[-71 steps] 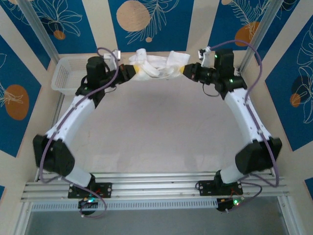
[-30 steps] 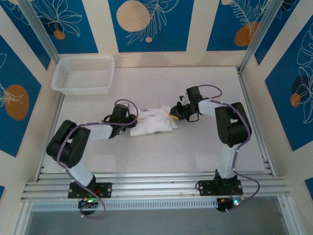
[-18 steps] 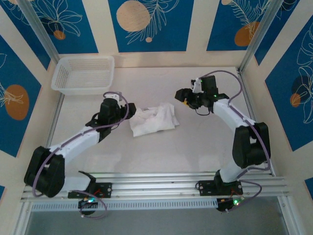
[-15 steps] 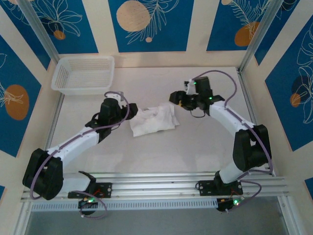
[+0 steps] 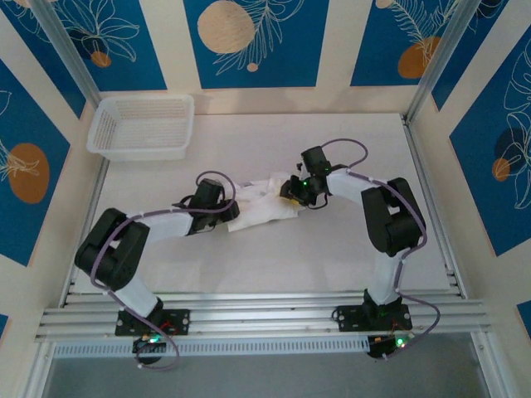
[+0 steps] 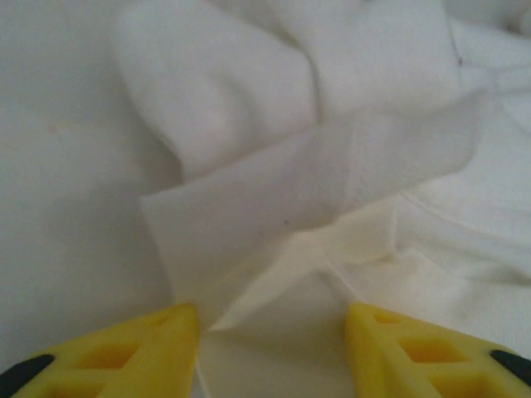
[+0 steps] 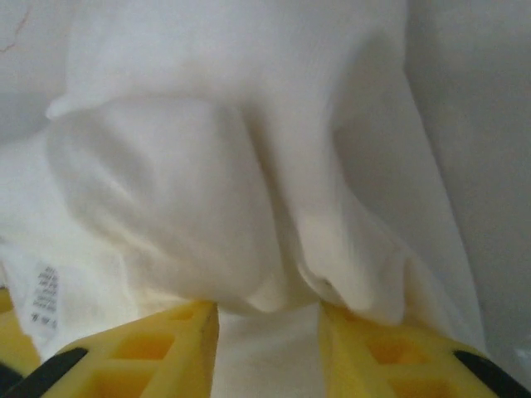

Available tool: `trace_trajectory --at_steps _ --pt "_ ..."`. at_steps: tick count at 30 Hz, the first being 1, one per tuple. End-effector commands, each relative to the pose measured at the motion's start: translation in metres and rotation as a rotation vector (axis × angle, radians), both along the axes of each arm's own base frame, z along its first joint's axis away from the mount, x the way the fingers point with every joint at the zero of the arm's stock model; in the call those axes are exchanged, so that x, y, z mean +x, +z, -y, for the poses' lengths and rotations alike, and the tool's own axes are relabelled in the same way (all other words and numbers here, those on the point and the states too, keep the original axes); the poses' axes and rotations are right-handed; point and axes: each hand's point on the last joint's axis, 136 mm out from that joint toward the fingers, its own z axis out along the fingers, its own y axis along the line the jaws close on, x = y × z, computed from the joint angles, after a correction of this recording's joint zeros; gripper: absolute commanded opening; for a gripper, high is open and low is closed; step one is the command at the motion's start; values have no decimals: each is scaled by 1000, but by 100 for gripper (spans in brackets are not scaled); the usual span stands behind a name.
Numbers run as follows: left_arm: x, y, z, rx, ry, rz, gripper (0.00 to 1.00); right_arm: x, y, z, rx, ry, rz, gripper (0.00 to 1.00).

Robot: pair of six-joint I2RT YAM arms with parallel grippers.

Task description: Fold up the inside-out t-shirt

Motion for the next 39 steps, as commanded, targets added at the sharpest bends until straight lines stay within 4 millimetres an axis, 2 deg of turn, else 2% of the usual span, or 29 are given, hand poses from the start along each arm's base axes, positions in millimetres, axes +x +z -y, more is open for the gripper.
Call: trace_trajectory --at_steps 1,3,6,8,13,16,18,19,23,26,28,30,31,35,39 --pt "7 48 -4 -34 8 99 53 -15 52 3 24 9 77 44" --pt "4 59 -14 -30 30 109 54 -23 73 16 44 -56 117 52" --pt "2 58 -19 -107 49 76 56 -39 89 41 117 -179 161 59" --pt "5 54 -5 -172 5 53 56 -53 90 54 169 -250 150 63" --pt "19 33 46 -282 -116 -18 58 -82 84 64 225 -304 94 63" --pt "33 26 86 -330 -165 -21 52 -94 79 70 219 -338 64 62" --pt "42 28 123 -358 -218 -9 50 -104 71 80 193 -405 14 62" --pt "50 36 148 -369 -255 13 50 -109 64 86 176 -449 -19 62" --pt "68 33 232 -369 -356 41 51 -120 49 101 203 -567 -100 62" --pt "75 39 274 -416 -381 56 53 -123 49 111 235 -641 -135 63" --pt "74 52 289 -422 -402 82 55 -123 52 119 259 -691 -150 64" --pt "72 75 290 -412 -415 131 58 -120 55 125 295 -743 -171 65" --pt "72 89 283 -399 -409 166 60 -118 56 126 321 -757 -183 65" --pt "66 155 227 -308 -384 352 69 -103 56 124 397 -774 -203 65" --pt "37 210 176 -205 -451 502 75 -78 51 117 449 -767 -214 65"
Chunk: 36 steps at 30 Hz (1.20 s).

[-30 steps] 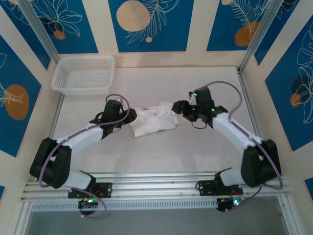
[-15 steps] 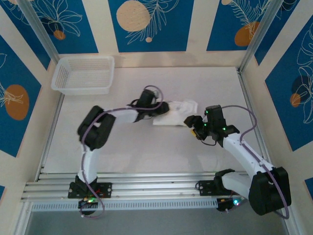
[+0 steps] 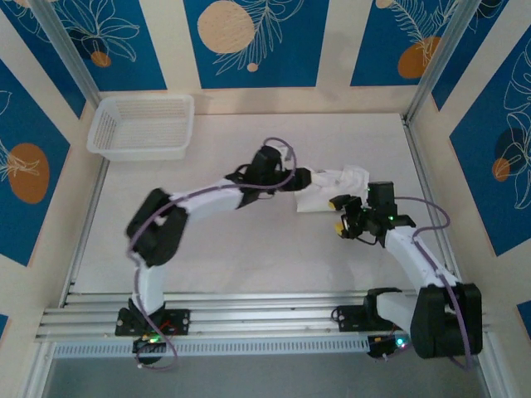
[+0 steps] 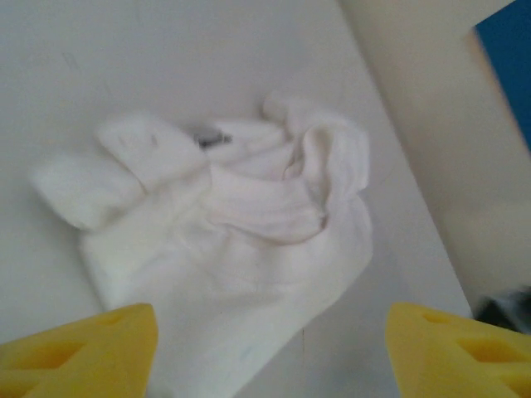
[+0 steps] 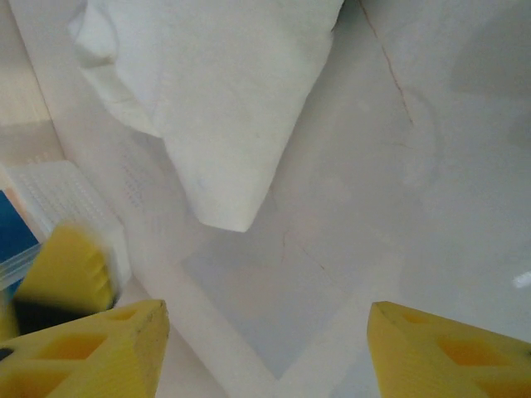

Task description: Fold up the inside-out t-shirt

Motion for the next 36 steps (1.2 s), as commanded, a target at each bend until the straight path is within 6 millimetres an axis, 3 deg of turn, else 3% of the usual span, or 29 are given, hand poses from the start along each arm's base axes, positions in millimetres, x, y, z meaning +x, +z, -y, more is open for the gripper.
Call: trace_trajectory --at_steps 1,6,14,20,26,32,36 --pt "-19 84 -45 50 -33 283 77 23 4 -13 90 12 26 65" --pt "-85 103 -81 113 -203 420 82 63 -6 -23 145 21 47 56" --pt "-146 80 -131 153 -240 413 87 127 -33 6 142 -134 -3 34" --pt "-154 66 -160 190 -141 393 87 159 -61 52 104 -321 -96 25" --pt "-160 63 -179 218 -82 382 87 196 -65 112 -12 -369 -133 25" --pt "-175 51 -203 253 -41 348 89 242 -79 145 -73 -336 -187 26" --pt "-179 45 -229 276 57 368 97 282 -77 163 -129 -280 -174 26"
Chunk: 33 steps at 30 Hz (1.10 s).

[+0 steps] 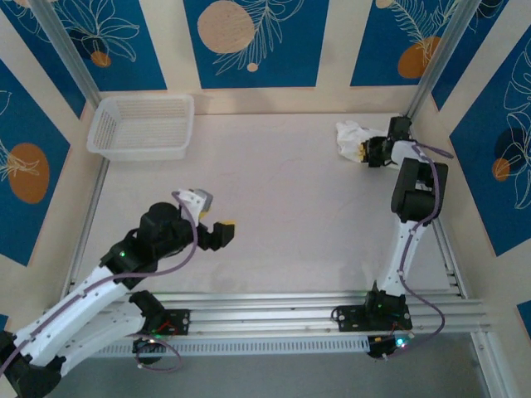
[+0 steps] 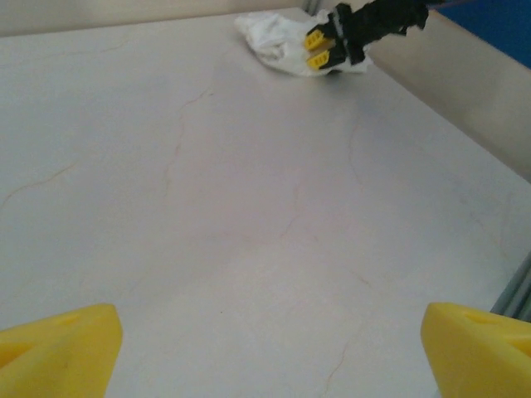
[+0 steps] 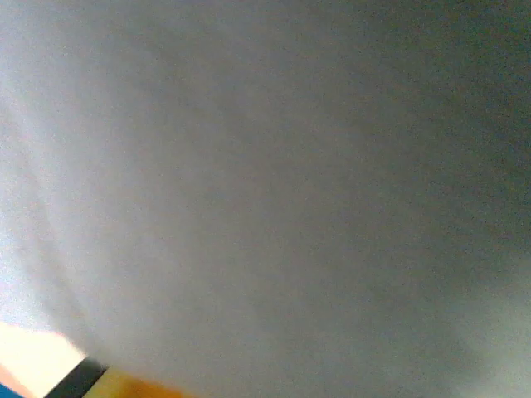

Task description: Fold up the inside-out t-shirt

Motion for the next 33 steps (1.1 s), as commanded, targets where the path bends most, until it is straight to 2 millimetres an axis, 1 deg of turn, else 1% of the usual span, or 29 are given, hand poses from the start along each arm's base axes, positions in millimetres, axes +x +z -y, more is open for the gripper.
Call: trace_trajectory --at_steps 1,2,5,8,9,11,13,14,15,17,18,20,21,23,26,29,31,33 --pt "1 -14 -30 43 133 4 100 7 -19 12 -92 96 -90 27" --pt "3 -17 -39 55 180 16 99 17 -17 15 -120 129 -85 28" --pt "12 -24 -61 98 299 59 100 39 -6 23 -177 193 -60 32" --pt "19 -30 -77 147 379 104 100 56 16 25 -193 230 37 42" --pt "20 -31 -81 160 398 116 100 57 25 25 -194 238 58 45" --pt "25 -33 -90 195 447 148 100 56 53 17 -201 287 117 47" --pt "29 -35 -96 244 471 188 100 46 82 6 -233 347 156 49" --pt "32 -36 -100 280 483 214 100 36 98 -2 -262 380 176 50" --pt "35 -36 -106 305 519 240 100 27 109 -9 -289 406 195 51" --pt "43 -39 -122 377 610 289 100 -1 137 -22 -361 444 263 53" --pt "47 -41 -129 409 646 303 100 -15 145 -25 -385 451 289 54" --pt "54 -48 -147 455 736 300 100 -53 164 -31 -443 465 337 56" --pt "57 -52 -151 462 758 289 100 -70 168 -31 -477 471 348 56" --pt "63 -61 -162 447 808 249 100 -110 177 -30 -583 477 364 57" --pt "73 -66 -169 426 830 231 100 -161 179 -25 -726 459 365 59" --pt "80 -67 -177 417 866 239 100 -196 174 -23 -885 445 402 60" --pt "83 -70 -185 410 898 230 100 -210 164 -26 -1004 453 451 63" --pt "86 -73 -191 407 929 230 100 -217 151 -27 -1122 462 502 80"
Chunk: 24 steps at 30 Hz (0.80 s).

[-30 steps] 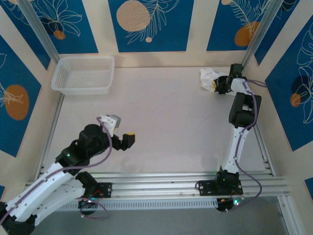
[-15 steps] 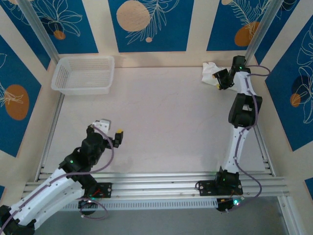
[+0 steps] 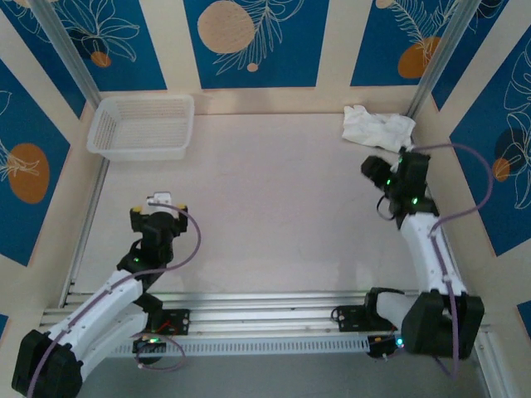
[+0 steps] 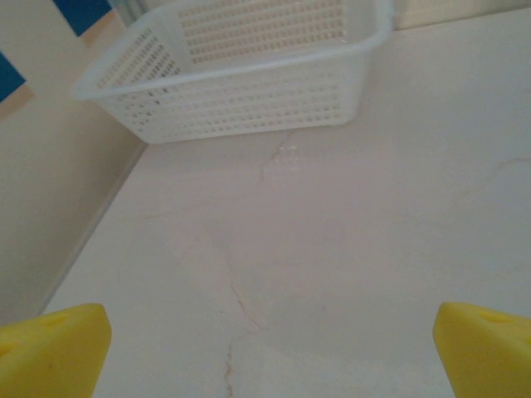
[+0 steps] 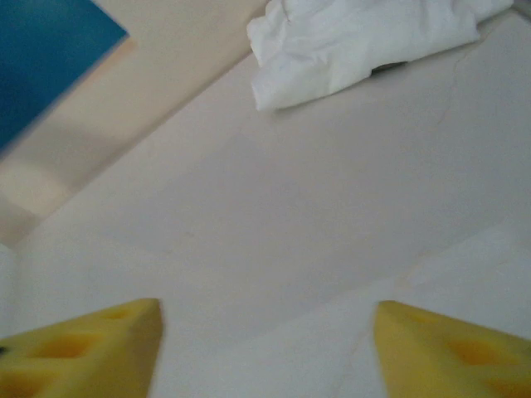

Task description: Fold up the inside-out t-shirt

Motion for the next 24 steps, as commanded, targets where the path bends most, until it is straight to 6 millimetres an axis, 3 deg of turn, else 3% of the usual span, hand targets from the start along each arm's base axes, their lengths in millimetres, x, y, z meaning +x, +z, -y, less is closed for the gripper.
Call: trace_trajectory --at_steps 1,6,8,10,12,13,14,15,16,17,18,24 --pt "10 6 -9 -25 44 67 100 0 -14 17 -272 -30 125 83" --pt "25 0 -18 -8 92 67 100 9 -59 15 -388 35 76 86" --pt "34 -6 -21 4 105 54 100 20 -77 6 -386 96 76 86" --pt "44 -11 -22 16 98 31 100 31 -87 0 -390 125 143 86" --pt "51 -15 -19 21 73 21 100 42 -92 -6 -342 157 95 84" --pt "54 -18 -19 15 66 17 100 44 -95 -15 -334 193 155 85" --pt "56 -22 -19 5 64 10 100 44 -110 -26 -385 222 167 87" --pt "57 -25 -20 -3 60 4 100 49 -104 -34 -448 210 259 88" --pt "60 -29 -20 -10 54 -3 99 45 -103 -33 -466 193 233 91" --pt "62 -32 -22 -15 51 -7 100 43 -111 -25 -421 187 164 97" --pt "64 -35 -22 -22 43 -10 100 45 -106 -22 -398 181 220 99" --pt "95 -41 -27 -138 -29 48 100 45 -106 -24 -435 172 203 99"
